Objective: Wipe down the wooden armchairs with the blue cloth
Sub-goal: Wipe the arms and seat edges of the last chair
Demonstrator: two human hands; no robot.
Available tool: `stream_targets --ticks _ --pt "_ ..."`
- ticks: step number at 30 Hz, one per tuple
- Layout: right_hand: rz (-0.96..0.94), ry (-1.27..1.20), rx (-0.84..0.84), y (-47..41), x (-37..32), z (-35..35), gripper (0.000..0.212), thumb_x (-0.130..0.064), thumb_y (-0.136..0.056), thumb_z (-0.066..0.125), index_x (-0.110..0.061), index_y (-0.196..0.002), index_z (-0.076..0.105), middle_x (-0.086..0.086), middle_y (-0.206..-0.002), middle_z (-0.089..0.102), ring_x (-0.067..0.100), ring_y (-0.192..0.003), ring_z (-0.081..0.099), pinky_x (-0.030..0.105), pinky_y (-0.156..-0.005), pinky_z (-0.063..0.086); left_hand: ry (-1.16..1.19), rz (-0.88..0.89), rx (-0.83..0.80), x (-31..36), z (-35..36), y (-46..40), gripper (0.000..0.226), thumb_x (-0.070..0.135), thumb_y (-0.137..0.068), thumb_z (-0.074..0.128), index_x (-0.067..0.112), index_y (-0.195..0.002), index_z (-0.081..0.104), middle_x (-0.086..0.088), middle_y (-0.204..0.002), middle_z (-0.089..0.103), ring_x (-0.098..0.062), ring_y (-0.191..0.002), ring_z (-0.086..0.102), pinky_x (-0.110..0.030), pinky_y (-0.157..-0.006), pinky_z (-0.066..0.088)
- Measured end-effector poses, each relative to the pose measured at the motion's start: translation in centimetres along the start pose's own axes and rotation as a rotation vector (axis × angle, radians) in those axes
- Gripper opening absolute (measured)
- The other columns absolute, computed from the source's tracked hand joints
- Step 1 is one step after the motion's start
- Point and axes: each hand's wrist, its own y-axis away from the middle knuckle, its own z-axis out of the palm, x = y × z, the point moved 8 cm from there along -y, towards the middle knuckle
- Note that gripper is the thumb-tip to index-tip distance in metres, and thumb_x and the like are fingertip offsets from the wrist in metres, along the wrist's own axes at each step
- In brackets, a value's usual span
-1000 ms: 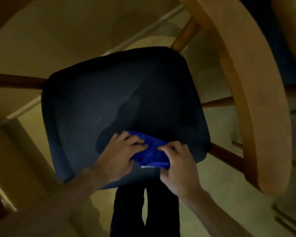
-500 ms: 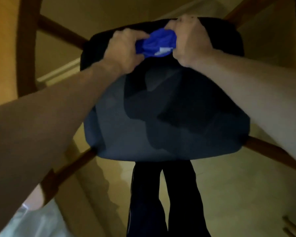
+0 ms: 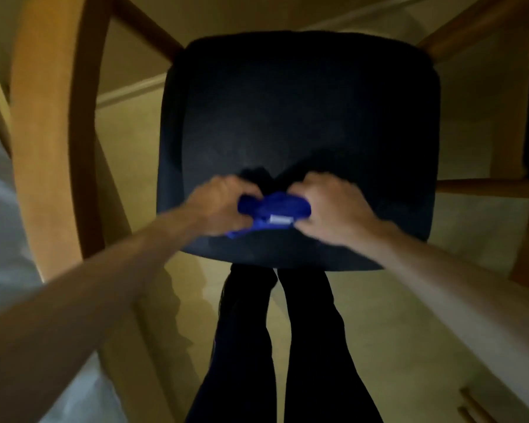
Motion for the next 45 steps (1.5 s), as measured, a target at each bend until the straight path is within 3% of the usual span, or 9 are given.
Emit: stream_targets --ticks 3,7,13,16,25,29,33,39,45 --pt "0.075 -0.006 0.231 -4.1 3.6 -6.6 0.034 -0.037 -0.078 0.061 -0.029 -0.112 0.059 0.007 -0.106 0.058 0.034 -0.099 0.059 0.038 -0.072 0.051 0.069 0.072 0.306 1.6 -7.5 -2.6 0.037 0.014 -0.078 0.07 0.017 -0.115 0.065 -0.006 -0.106 0.068 -0.02 -0.098 0.063 -0.023 -0.09 0.044" --pt "0.204 -0.09 0.462 -7.8 10.0 -13.0 0.042 -0.012 -0.087 0.055 -0.024 -0.128 0.058 0.009 -0.13 0.058 0.027 -0.119 0.054 0.03 -0.1 0.041 0.013 0.123 0.567 5.7 -14.7 -9.4 0.042 0.014 -0.084 0.055 0.018 -0.126 0.061 -0.004 -0.124 0.062 -0.017 -0.112 0.056 -0.014 -0.09 0.036" --pt "0.382 0.167 0.331 -5.7 11.5 -9.5 0.045 -0.01 -0.081 0.067 -0.014 -0.124 0.055 0.02 -0.126 0.049 0.043 -0.113 0.048 0.046 -0.087 0.045 -0.023 0.069 0.394 8.3 -9.6 -13.5 0.047 0.01 -0.084 0.056 0.028 -0.128 0.059 -0.003 -0.133 0.055 -0.023 -0.12 0.053 -0.03 -0.097 0.044" --pt "0.306 0.174 0.277 -1.7 8.7 -5.9 0.037 -0.016 -0.076 0.068 -0.012 -0.11 0.057 0.019 -0.113 0.053 0.042 -0.097 0.052 0.042 -0.074 0.045 -0.096 0.104 0.217 8.0 -6.3 -11.2 0.045 0.012 -0.079 0.059 0.031 -0.119 0.065 -0.002 -0.13 0.056 -0.026 -0.118 0.053 -0.03 -0.095 0.041" --pt "0.143 -0.002 -0.094 2.9 4.7 -0.2 0.039 -0.027 -0.074 0.069 -0.031 -0.113 0.061 -0.001 -0.104 0.057 0.025 -0.095 0.057 0.033 -0.074 0.048 -0.032 0.131 -0.15 5.8 1.7 -4.3 0.045 0.008 -0.082 0.061 0.033 -0.12 0.065 0.004 -0.115 0.064 -0.02 -0.102 0.059 -0.027 -0.078 0.042" --pt "0.137 -0.033 0.085 -2.8 3.6 -5.6 0.045 -0.027 -0.076 0.063 -0.032 -0.121 0.061 0.006 -0.111 0.058 0.033 -0.104 0.058 0.041 -0.084 0.052 -0.011 0.073 0.167 2.1 -6.2 -4.0 0.045 0.013 -0.085 0.062 0.028 -0.127 0.06 -0.002 -0.121 0.064 -0.021 -0.11 0.059 -0.019 -0.088 0.038" --pt "0.062 -0.057 0.312 -13.2 0.2 -10.2 0.048 -0.013 -0.084 0.056 -0.027 -0.13 0.057 0.012 -0.124 0.054 0.033 -0.114 0.053 0.039 -0.096 0.047 0.003 -0.113 0.565 -4.0 -14.8 -2.4 0.046 0.009 -0.083 0.059 0.027 -0.126 0.061 -0.008 -0.12 0.065 -0.029 -0.109 0.06 -0.033 -0.094 0.048" --pt "-0.064 0.167 0.214 -15.9 -10.5 -2.5 0.036 -0.022 -0.087 0.057 -0.027 -0.123 0.055 0.007 -0.134 0.043 0.033 -0.125 0.037 0.051 -0.094 0.039 -0.104 -0.595 0.538 -8.2 -5.5 3.0 0.035 0.004 -0.089 0.052 0.017 -0.122 0.054 -0.01 -0.119 0.056 -0.029 -0.105 0.057 -0.036 -0.072 0.044" --pt "-0.224 0.163 -0.081 -3.9 -8.8 4.2 0.062 -0.02 -0.067 0.076 -0.025 -0.125 0.055 0.003 -0.133 0.044 0.03 -0.118 0.038 0.047 -0.086 0.042 0.016 -0.541 0.429 -2.6 6.0 7.7 0.025 0.011 -0.089 0.051 0.022 -0.111 0.057 0.001 -0.111 0.058 -0.02 -0.101 0.054 -0.027 -0.063 0.035"
